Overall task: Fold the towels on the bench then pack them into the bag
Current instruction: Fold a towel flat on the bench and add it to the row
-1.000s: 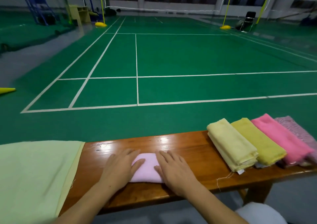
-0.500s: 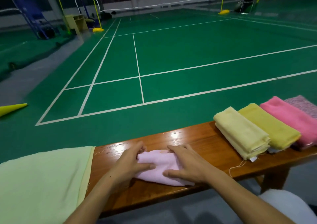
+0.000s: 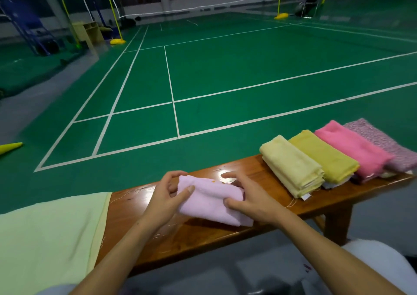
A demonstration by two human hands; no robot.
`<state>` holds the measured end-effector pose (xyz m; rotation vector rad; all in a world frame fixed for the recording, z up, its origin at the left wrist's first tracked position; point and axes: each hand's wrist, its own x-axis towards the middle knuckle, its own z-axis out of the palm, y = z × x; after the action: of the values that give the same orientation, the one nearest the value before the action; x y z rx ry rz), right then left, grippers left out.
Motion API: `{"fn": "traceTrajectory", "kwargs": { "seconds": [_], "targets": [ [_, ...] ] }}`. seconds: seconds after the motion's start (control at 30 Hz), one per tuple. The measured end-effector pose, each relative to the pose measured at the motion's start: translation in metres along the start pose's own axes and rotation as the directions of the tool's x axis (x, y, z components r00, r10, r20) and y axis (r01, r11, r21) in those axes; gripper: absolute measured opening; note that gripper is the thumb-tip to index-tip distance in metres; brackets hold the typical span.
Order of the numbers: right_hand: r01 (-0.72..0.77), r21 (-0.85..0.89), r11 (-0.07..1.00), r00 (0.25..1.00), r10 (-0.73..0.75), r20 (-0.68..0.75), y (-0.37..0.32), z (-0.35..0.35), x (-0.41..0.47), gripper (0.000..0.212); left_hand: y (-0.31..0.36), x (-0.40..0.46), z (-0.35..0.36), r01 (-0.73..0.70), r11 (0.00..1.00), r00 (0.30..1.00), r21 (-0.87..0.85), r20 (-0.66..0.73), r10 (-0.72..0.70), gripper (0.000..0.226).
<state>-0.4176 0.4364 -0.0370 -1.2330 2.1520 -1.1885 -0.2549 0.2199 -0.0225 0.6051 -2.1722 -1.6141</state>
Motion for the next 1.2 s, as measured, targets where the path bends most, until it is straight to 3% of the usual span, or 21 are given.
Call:
{"fn": "traceTrajectory", "kwargs": {
  "seconds": [0.13, 0.3, 0.5, 0.7, 0.73, 0.8, 0.87, 1.2],
  "targets": [
    [0.042, 0.016, 0.999, 0.992, -0.04, -0.122, 0.011, -0.024, -0.027, 0.053, 0.019, 0.015, 0.035, 0.025, 1.0, 1.0, -0.011, -0.003, -0.025, 0.037],
    [0.069, 0.06, 0.996, 0.938, -0.044, -0.344, 0.025, -0.065, -0.048, 0.049, 0.049, 0.064, 0.099, -0.075, 0.997, 0.997, 0.036, 0.017, 0.074, 0.034],
    [-0.07, 0.058, 0.996, 0.85, 0.09, -0.519, 0.053, -0.148, -0.064, 0.041, 0.105, 0.131, 0.198, -0.15, 0.987, 0.982, 0.065, 0.123, 0.141, 0.036],
    [-0.231, -0.068, 0.971, 0.753, 0.134, -0.644, 0.086, -0.211, -0.042, 0.039, 0.127, 0.187, 0.274, -0.267, 0.955, 0.963, 0.125, 0.046, 0.264, 0.038],
    [-0.281, -0.1, 0.954, 0.75, 0.154, -0.643, 0.099, -0.213, -0.039, 0.038, 0.121, 0.191, 0.282, -0.297, 0.936, 0.955, 0.188, 0.056, 0.291, 0.041],
    [-0.397, -0.178, 0.9, 0.771, 0.223, -0.596, 0.129, -0.208, -0.034, 0.044, 0.098, 0.189, 0.297, -0.38, 0.83, 0.924, 0.408, 0.2, 0.325, 0.042],
    [-0.481, -0.196, 0.854, 0.766, 0.302, -0.567, 0.145, -0.203, -0.031, 0.045, 0.074, 0.179, 0.308, -0.421, 0.731, 0.902, 0.537, 0.332, 0.276, 0.041],
    [-0.638, -0.529, 0.559, 0.748, 0.29, -0.596, 0.101, -0.199, -0.029, 0.041, 0.082, 0.171, 0.283, -0.473, 0.701, 0.866, 0.533, 0.428, 0.259, 0.035]
  ]
}}
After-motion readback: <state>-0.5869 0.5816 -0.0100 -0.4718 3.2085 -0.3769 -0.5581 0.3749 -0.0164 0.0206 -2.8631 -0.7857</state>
